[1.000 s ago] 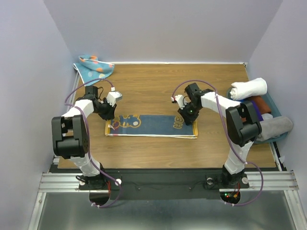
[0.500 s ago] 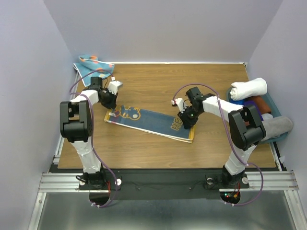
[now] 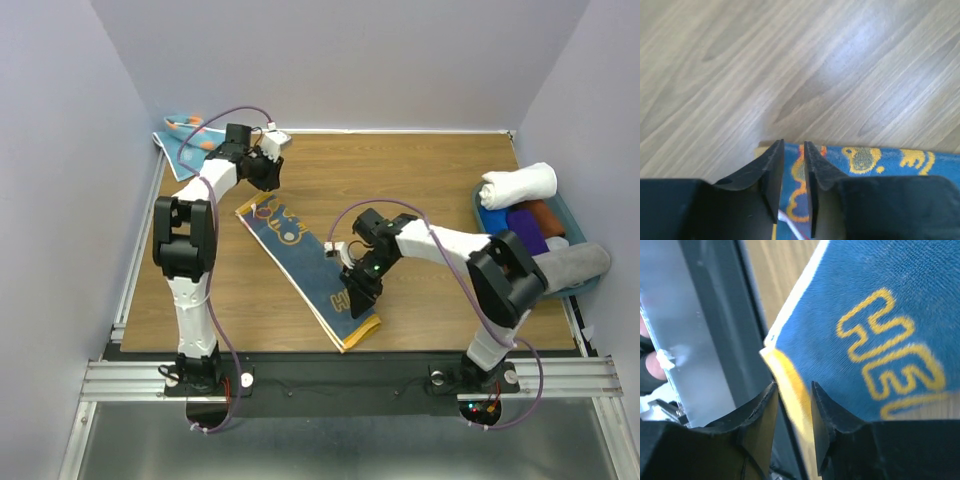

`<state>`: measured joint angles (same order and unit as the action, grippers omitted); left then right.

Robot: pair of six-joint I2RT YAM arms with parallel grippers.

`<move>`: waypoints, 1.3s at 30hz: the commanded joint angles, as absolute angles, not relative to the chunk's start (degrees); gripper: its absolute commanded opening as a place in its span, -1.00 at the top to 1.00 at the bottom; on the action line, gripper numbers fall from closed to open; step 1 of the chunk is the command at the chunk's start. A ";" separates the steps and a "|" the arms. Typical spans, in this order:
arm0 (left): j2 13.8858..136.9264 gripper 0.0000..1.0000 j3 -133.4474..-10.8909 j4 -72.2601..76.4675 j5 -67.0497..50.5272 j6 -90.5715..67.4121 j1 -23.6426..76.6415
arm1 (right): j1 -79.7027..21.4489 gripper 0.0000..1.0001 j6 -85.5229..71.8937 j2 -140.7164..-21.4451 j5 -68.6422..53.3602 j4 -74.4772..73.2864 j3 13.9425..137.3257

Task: Roll the towels
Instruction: Fold the towel

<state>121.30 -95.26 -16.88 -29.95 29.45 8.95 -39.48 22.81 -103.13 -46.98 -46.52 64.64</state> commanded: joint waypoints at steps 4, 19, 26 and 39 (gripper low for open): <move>107.15 0.25 -92.65 -21.09 -29.62 25.75 7.65 | -37.88 0.23 21.09 -91.84 -47.20 -48.96 63.46; 103.44 0.48 -71.10 -12.23 -19.09 15.56 9.49 | -38.05 0.68 24.44 -104.75 -43.42 -48.96 62.66; 114.24 0.62 -79.35 -13.71 -17.23 15.29 9.58 | -39.64 0.77 24.08 -114.78 -43.15 -51.68 65.74; 137.19 0.49 -115.90 -23.90 -30.14 16.09 12.22 | -40.43 0.50 13.28 -117.33 -52.21 -36.75 68.55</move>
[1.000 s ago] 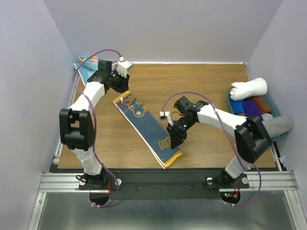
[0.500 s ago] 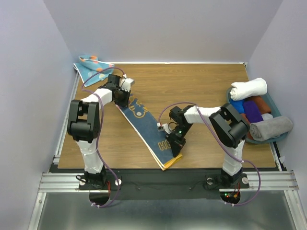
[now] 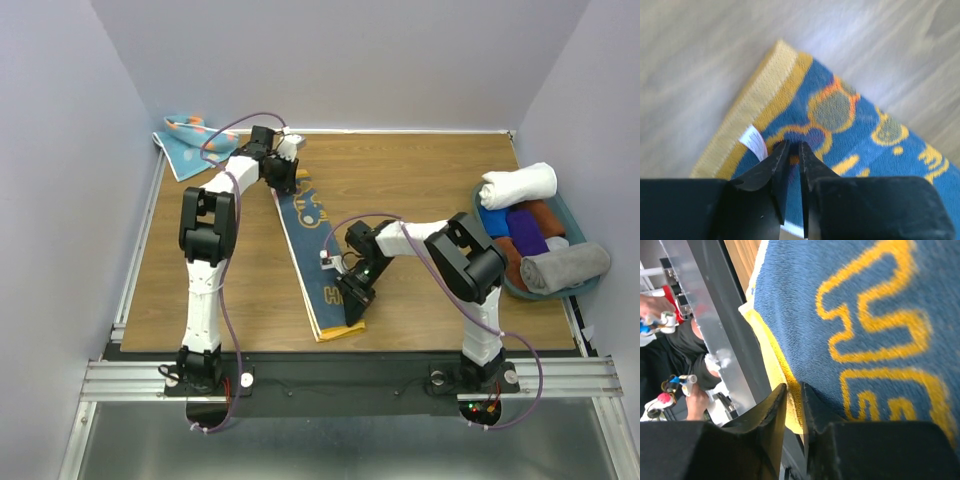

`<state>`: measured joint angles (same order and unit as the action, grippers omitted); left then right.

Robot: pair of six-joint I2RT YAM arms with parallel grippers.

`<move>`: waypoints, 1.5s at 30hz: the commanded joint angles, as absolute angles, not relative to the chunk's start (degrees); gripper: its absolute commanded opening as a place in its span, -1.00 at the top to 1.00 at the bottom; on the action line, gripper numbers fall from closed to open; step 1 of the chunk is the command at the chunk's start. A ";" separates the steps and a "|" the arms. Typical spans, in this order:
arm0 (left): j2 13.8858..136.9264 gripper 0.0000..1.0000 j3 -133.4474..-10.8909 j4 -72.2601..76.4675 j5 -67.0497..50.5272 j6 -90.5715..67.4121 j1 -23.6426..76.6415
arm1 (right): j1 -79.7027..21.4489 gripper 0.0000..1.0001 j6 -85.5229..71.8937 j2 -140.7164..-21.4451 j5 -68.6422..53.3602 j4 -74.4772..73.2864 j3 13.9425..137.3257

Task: Roll the towels
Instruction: Fold the towel

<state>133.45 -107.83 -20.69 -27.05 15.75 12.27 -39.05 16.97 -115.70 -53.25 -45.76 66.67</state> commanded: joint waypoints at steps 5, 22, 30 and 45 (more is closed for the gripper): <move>135.80 0.22 -123.04 -24.52 -30.76 16.26 12.04 | -40.96 0.30 8.53 -115.23 -52.38 -31.47 71.27; 75.00 0.05 -66.92 -11.95 -35.24 31.11 11.51 | -40.17 0.44 7.30 -103.16 -52.74 -30.94 61.87; 60.48 0.05 -50.90 -19.15 -33.23 49.64 17.04 | -40.34 0.49 6.59 -110.83 -50.89 -30.41 60.91; 58.43 0.14 -36.04 -19.52 -14.95 42.02 58.43 | -30.34 -1.00 0.18 -98.70 -55.03 -31.20 68.29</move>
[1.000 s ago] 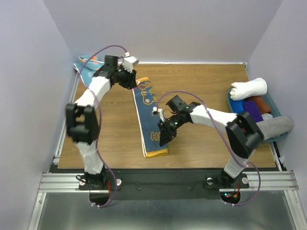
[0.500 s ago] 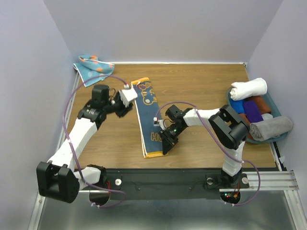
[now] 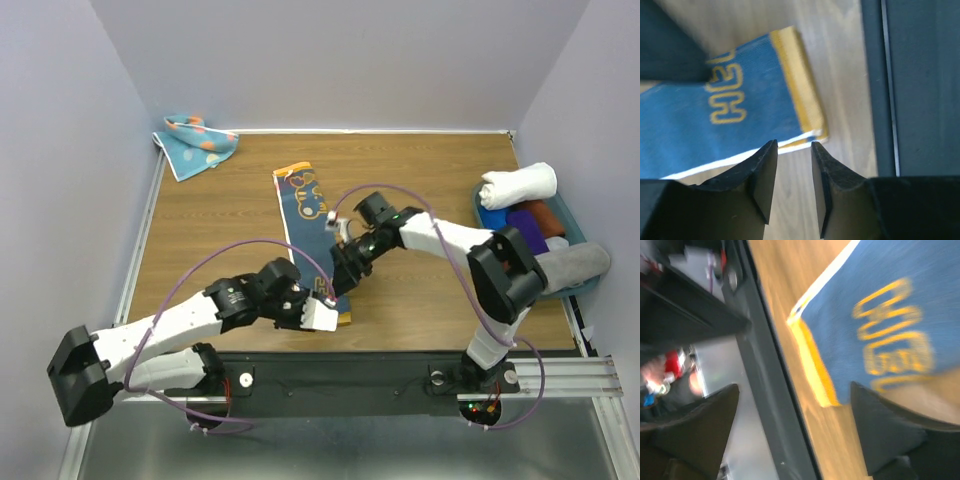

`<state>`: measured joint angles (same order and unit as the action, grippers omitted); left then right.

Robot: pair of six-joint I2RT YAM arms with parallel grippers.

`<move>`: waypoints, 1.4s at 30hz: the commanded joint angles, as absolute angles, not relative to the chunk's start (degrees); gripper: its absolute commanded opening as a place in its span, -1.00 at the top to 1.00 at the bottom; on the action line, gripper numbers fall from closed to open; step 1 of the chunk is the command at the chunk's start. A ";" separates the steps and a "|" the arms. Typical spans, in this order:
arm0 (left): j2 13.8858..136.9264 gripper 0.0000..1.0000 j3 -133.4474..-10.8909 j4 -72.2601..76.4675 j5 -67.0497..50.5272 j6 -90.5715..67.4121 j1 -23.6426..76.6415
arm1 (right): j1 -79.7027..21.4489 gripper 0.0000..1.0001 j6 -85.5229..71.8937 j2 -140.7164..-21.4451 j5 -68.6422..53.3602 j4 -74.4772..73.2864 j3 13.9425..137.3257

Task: Roll the towels
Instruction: Fold the towel

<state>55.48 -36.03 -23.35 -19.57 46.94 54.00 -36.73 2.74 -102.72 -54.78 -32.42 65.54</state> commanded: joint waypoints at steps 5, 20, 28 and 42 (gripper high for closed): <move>67.84 0.20 -38.23 -14.42 -11.87 36.74 65.64 | -19.27 -1.00 -1.76 -97.39 -56.87 -31.29 67.85; 81.56 0.27 -39.82 -8.09 -8.09 32.61 66.27 | -17.14 -1.00 -0.79 -95.54 -57.13 -31.55 66.45; 84.46 0.42 -39.63 -9.40 -6.33 32.34 66.27 | -17.05 -1.00 -0.44 -96.42 -57.92 -31.55 66.27; 81.66 0.47 -42.54 -12.83 -5.71 32.17 66.27 | -17.14 -1.00 -0.53 -95.63 -59.06 -31.90 65.04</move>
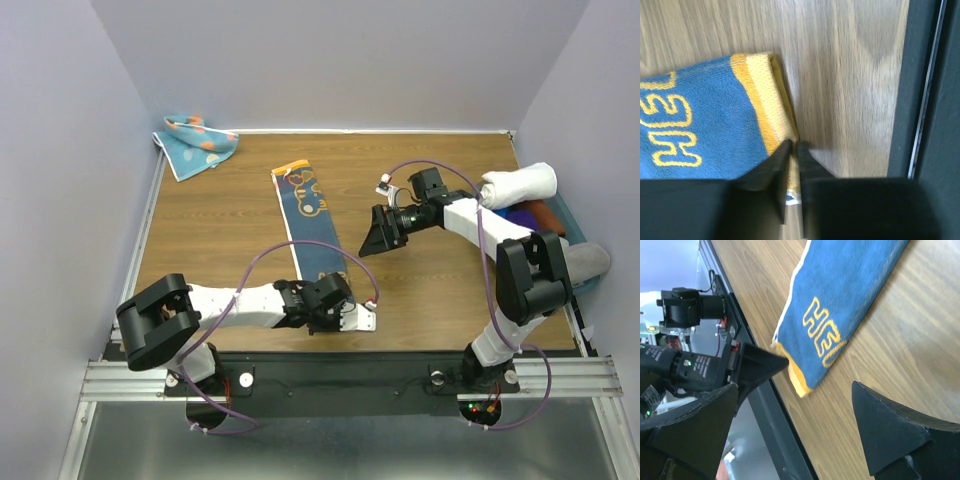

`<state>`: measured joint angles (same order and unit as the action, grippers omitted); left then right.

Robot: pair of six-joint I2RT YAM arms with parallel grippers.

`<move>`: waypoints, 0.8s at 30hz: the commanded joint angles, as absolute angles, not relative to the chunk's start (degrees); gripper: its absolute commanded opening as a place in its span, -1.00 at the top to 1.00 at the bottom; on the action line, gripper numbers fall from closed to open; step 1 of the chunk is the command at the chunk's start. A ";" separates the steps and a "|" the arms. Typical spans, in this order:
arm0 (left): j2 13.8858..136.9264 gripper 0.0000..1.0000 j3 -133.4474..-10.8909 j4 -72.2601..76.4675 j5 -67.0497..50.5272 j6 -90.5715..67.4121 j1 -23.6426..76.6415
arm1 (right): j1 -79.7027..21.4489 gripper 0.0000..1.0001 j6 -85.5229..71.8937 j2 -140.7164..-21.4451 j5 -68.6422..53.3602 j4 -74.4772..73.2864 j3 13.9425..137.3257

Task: Roll the towels
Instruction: Fold the towel

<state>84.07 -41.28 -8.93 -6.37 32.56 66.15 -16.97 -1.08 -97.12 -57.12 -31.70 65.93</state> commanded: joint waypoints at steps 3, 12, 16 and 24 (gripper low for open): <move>79.37 0.37 -44.20 -13.97 -5.54 31.82 66.36 | -17.05 -1.00 -0.53 -95.27 -59.33 -32.08 64.95; 80.24 0.31 -45.88 -14.50 -5.18 32.08 66.36 | -17.14 -1.00 1.40 -95.89 -59.59 -32.34 64.95; 81.12 0.28 -44.74 -13.71 -6.24 32.61 66.27 | -17.14 -1.00 1.67 -95.89 -59.24 -32.52 64.95; 83.67 0.29 -44.12 -13.62 -10.10 32.69 66.36 | -17.14 -1.00 2.28 -97.03 -58.89 -32.87 65.21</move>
<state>82.81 -44.60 -13.52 -7.22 32.49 66.15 -16.97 0.84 -97.12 -58.08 -32.58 64.75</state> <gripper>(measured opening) 0.364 0.999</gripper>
